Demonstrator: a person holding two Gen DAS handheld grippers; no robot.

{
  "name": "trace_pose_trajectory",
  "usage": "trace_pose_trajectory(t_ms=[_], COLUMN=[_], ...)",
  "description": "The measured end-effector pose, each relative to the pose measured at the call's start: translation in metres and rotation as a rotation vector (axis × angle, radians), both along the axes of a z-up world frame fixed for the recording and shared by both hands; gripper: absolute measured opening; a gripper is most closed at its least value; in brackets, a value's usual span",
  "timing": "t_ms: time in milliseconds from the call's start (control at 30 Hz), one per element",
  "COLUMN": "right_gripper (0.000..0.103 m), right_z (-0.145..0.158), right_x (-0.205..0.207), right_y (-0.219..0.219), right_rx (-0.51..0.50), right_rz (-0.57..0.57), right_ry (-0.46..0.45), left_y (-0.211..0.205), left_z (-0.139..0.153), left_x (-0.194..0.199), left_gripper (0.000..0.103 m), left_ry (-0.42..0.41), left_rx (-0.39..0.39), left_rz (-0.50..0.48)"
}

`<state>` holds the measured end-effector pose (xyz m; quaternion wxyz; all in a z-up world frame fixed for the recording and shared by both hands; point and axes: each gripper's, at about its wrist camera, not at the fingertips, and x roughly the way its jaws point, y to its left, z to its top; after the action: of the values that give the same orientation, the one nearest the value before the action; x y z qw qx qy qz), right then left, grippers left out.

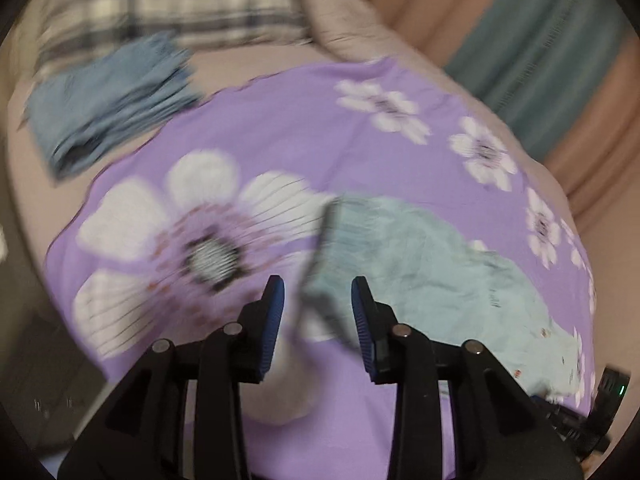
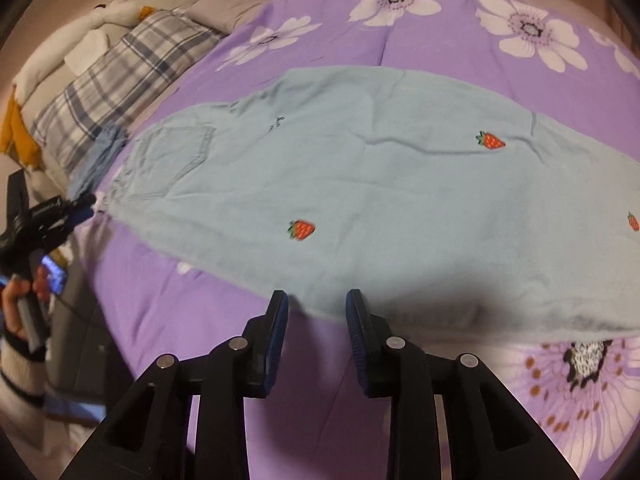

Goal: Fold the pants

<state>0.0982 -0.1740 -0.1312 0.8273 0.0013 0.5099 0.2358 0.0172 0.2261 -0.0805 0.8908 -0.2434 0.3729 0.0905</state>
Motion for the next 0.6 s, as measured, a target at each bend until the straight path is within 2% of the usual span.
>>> trace_pose_trajectory(t_ms=[67,167,333,433,533,600], right_gripper=[0.029,0.029,0.03,0.03,0.03,0.03], right_z=[0.008,0.023,0.033,0.035,0.036,0.033], right_x=[0.002,0.01,0.046,0.072,0.098,0.111], right_y=[-0.004,-0.005,0.02,0.042,0.067,0.078], right_rx=[0.05,0.13,0.119,0.133,0.18,0.205], right_rz=[-0.002,-0.007,-0.008,0.01,0.034,0.048], right_ry=[-0.006,-0.05,-0.095,-0.101,-0.105,-0.091], left_y=[-0.02,-0.051,-0.086,-0.092,-0.087,-0.08], left_z=[0.005,0.001,-0.017,-0.024,-0.038,-0.048], left_x=[0.013,0.039,0.084,0.104,0.117,0.124], left_gripper=[0.046,0.046,0.046,0.046,0.046,0.044], left_ry=[-0.027,-0.029,0.022,0.046,0.095,0.123], left_rx=[-0.002,0.018,0.028,0.037,0.061,0.03], left_rz=[-0.081,-0.183,-0.291,-0.323,-0.302,-0.283])
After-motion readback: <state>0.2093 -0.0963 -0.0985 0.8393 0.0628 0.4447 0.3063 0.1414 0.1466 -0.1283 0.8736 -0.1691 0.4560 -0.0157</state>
